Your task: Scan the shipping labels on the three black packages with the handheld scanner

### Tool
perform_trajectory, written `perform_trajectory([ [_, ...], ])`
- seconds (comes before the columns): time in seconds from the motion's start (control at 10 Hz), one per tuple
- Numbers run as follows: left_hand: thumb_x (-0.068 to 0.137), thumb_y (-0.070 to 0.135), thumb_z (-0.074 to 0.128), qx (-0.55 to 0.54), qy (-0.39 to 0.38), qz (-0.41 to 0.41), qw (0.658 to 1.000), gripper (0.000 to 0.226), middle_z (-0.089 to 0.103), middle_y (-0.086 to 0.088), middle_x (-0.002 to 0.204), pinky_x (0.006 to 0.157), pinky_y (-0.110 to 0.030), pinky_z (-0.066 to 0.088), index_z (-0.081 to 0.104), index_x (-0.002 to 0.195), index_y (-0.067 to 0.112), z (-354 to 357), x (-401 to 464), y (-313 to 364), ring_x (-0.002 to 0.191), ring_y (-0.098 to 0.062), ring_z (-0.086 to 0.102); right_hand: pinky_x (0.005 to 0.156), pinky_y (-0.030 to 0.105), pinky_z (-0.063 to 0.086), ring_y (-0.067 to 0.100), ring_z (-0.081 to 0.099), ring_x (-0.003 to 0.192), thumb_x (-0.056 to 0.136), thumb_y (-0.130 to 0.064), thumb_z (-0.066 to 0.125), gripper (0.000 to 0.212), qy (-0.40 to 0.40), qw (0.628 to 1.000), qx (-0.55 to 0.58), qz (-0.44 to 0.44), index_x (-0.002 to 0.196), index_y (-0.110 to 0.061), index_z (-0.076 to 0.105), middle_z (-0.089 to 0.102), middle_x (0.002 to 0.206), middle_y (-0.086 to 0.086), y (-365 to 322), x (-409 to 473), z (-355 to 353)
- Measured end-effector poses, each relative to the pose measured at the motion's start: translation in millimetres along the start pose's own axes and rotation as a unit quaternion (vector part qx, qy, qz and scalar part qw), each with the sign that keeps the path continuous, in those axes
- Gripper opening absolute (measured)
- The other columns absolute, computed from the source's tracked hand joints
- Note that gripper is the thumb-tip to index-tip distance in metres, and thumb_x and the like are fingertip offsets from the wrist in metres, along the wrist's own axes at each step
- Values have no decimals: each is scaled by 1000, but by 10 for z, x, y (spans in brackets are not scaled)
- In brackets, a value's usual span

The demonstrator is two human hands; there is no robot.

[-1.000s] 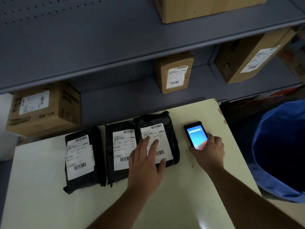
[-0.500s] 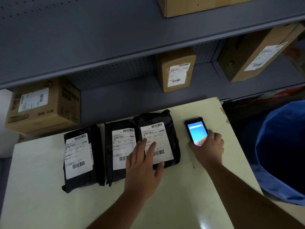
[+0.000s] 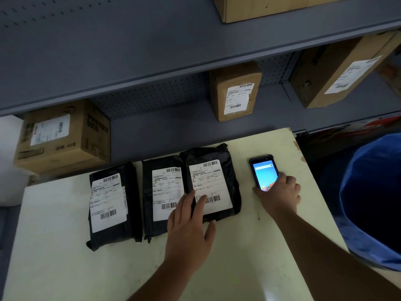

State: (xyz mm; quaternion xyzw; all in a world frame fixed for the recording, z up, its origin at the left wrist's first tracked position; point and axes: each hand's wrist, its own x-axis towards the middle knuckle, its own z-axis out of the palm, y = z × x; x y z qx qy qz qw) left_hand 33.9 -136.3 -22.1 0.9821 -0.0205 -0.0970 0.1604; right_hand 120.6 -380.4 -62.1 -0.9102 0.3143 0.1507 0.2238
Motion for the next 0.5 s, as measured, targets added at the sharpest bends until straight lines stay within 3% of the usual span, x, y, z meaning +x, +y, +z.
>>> perform_trajectory([
  [0.1, 97, 53, 46, -5, -7, -1, 1000, 63, 23, 6, 166, 121, -37, 11, 30, 155, 37, -6, -66, -15, 155, -16, 15, 116, 55, 42, 40, 43, 142, 85, -47, 89, 101, -6, 1000, 1, 3, 161, -9, 33, 44, 156, 19, -32, -21, -22],
  [0.2, 97, 52, 51, -9, -6, -5, 1000, 62, 27, 4, 165, 121, -43, 24, 37, 155, 34, -29, -108, -66, 154, -19, 23, 117, 57, 41, 40, 42, 144, 84, -49, 89, 106, -3, 1000, 9, -7, 164, -12, 29, 41, 160, 17, -88, -80, -56],
  [0.5, 97, 54, 44, 0, 10, -9, 1000, 63, 29, 1, 166, 123, -47, 25, 38, 156, 31, -196, -280, -100, 155, -22, 23, 120, 58, 40, 37, 43, 148, 96, -41, 77, 82, 9, 992, 59, -115, 162, -12, 39, 44, 163, 14, -199, -519, -198],
])
